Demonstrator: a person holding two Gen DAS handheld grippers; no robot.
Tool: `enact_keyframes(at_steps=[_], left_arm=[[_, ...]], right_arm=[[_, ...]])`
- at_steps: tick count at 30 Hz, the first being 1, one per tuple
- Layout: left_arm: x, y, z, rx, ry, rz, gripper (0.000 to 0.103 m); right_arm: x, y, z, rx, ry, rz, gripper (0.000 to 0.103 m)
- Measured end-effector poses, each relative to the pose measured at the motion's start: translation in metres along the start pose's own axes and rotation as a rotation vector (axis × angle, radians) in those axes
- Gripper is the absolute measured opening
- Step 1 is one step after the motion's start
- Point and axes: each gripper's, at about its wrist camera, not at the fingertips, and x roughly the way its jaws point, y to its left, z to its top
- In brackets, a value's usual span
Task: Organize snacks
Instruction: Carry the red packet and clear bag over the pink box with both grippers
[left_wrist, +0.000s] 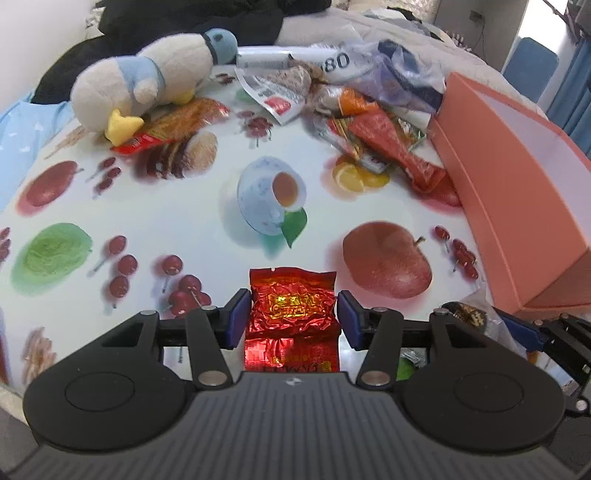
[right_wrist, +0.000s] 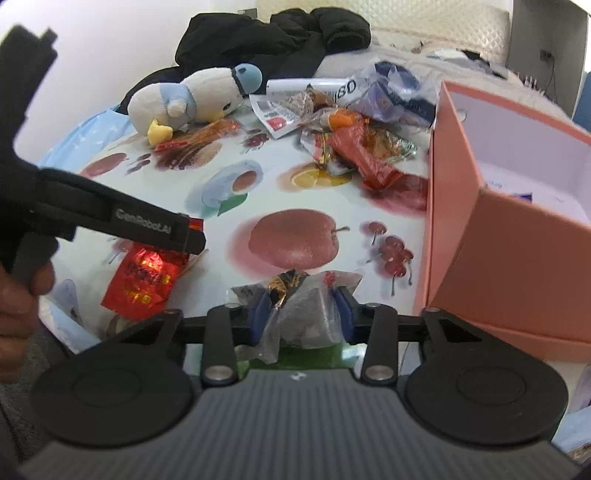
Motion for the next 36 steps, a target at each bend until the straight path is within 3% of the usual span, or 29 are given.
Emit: enact_keyframes(at_steps=[8, 22, 36], left_arm=[[-0.039, -0.010, 0.008, -0.022, -0.037, -0.062, 0.057], [-0.119, -0.041, 0.033, -0.015, -0.129, -0.163, 0.057], [-0.146, -0.117, 0.050, 0.079, -0.154, -0.312, 0.057]], right_arm=[[-0.020, -0.003, 0.009, -0.003, -0.037, -0.029, 0.036], [-0.102, -0.016, 0.036, 0.037, -0.166, -0.093, 0.036], [-0.161, -0.064, 0.033, 0.133, -0.225, -0.198, 0.035]])
